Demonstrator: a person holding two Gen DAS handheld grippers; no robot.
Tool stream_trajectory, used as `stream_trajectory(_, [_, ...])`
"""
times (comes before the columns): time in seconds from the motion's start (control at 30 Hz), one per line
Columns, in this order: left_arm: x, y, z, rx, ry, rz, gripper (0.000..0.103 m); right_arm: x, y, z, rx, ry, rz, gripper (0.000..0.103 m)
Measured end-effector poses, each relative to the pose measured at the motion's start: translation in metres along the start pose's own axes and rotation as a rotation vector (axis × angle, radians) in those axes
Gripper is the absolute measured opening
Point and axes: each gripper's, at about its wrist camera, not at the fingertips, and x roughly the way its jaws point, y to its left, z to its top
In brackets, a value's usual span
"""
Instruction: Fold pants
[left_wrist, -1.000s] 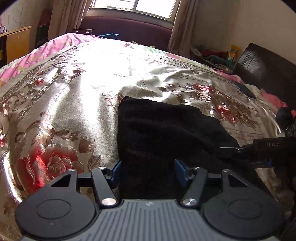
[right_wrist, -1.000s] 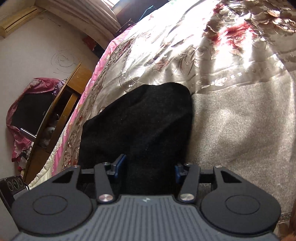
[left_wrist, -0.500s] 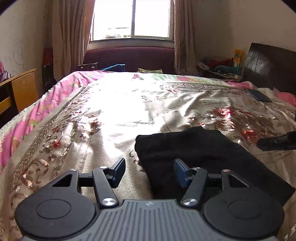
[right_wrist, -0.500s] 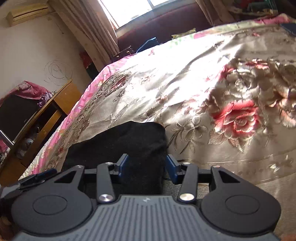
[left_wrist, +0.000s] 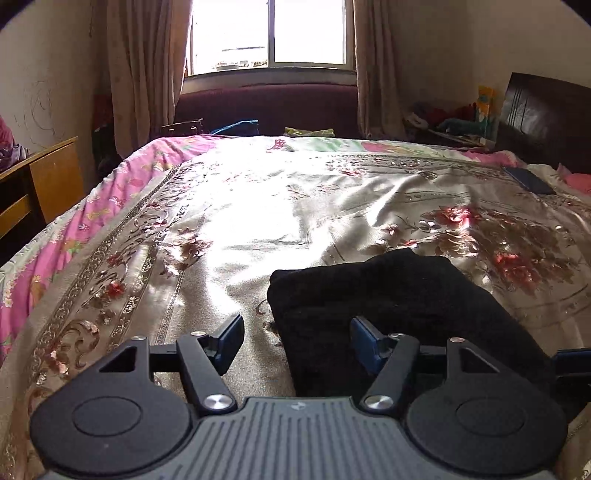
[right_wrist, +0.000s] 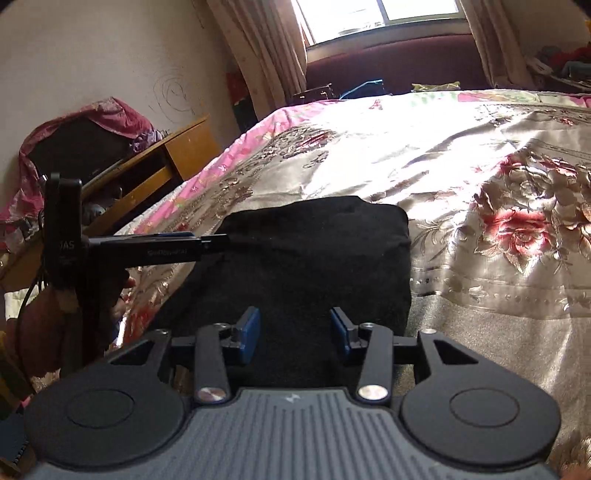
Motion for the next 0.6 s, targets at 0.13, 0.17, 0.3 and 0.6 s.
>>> stream_trajectory(0.13, [-0.019,-0.024,-0.031,0.108,0.088,0.013,0.077,0.024,-0.005,-0.02,0.073,0.117,-0.015,0.046])
stream_trajectory(0.17, [-0.016,-0.028,-0.038,0.133,0.112,0.041,0.077,0.023,-0.002,-0.02,0.075,0.111,-0.027,0.046])
stream_trajectory(0.3, [-0.029,-0.011,-0.04,0.016,0.112,0.107,0.079,-0.006,0.007,-0.016,0.112,0.053,0.007,0.047])
stream_trajectory(0.6, [-0.097,-0.05,-0.063,-0.086,0.116,-0.009,0.077,-0.033,0.013,-0.056,0.146,0.054,-0.039,0.049])
